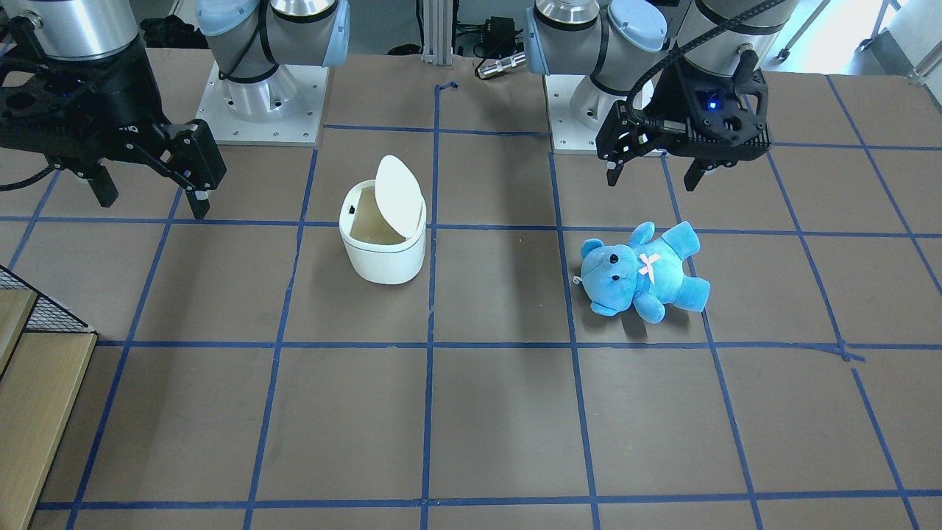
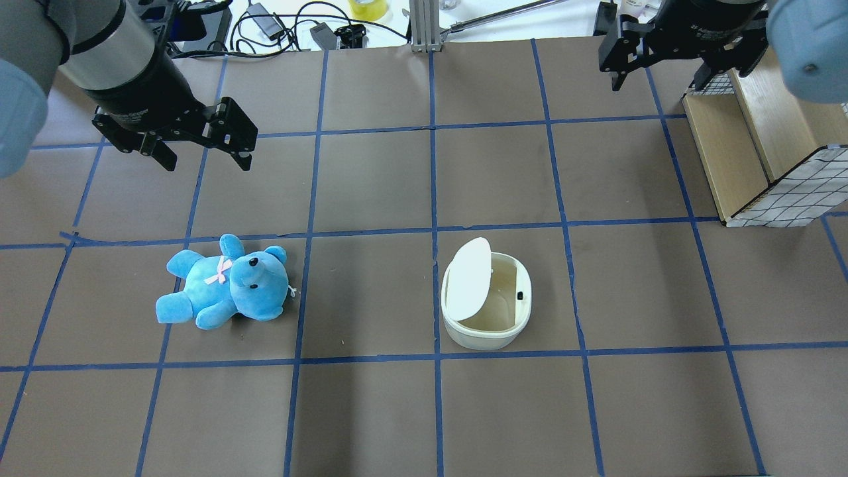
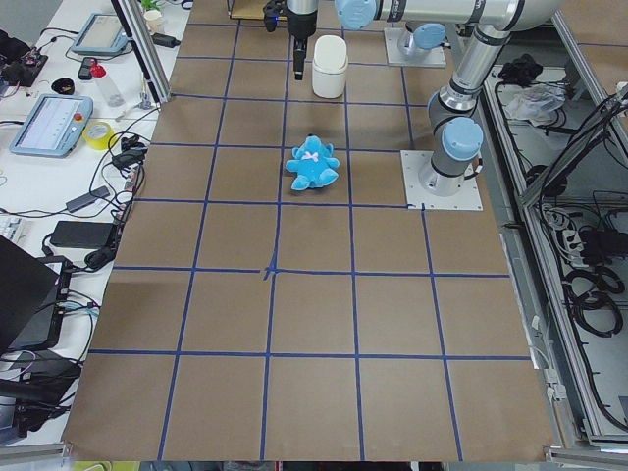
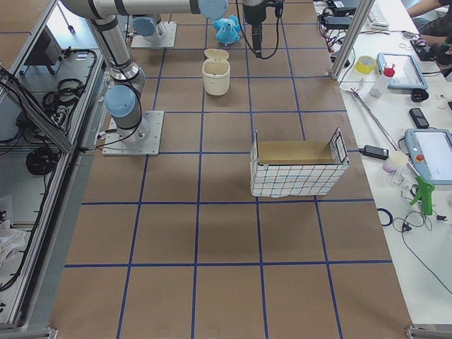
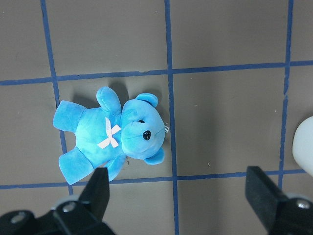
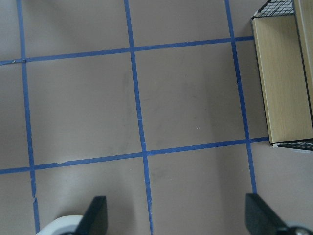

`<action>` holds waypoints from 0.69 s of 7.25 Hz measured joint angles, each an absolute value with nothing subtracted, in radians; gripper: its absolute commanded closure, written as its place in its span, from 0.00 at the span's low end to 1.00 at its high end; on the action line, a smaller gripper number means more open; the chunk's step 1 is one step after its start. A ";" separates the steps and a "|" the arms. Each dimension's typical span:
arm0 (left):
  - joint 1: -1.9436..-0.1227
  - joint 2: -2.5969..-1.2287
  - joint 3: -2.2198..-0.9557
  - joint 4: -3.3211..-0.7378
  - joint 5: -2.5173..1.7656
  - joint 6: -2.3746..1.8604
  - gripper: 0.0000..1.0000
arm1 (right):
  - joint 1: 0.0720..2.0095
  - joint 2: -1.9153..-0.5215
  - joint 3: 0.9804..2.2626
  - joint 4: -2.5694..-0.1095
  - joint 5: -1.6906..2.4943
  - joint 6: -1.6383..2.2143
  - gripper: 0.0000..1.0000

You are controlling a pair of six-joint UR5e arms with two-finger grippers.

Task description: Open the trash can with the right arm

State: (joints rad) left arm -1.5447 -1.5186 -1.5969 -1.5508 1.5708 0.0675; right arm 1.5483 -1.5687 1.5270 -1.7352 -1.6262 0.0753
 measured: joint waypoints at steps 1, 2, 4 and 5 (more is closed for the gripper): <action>-1.545 -1.519 -1.597 -1.551 1.571 0.068 0.00 | 1.550 -1.572 1.525 -1.693 -1.584 0.079 0.00; -1.545 -1.519 -1.597 -1.551 1.571 0.067 0.00 | 1.552 -1.575 1.523 -1.654 -1.542 0.080 0.00; -1.545 -1.519 -1.597 -1.551 1.571 0.068 0.00 | 1.552 -1.577 1.520 -1.606 -1.525 0.074 0.00; -1.545 -1.519 -1.597 -1.551 1.571 0.067 0.00 | 1.551 -1.577 1.518 -1.586 -1.537 0.071 0.00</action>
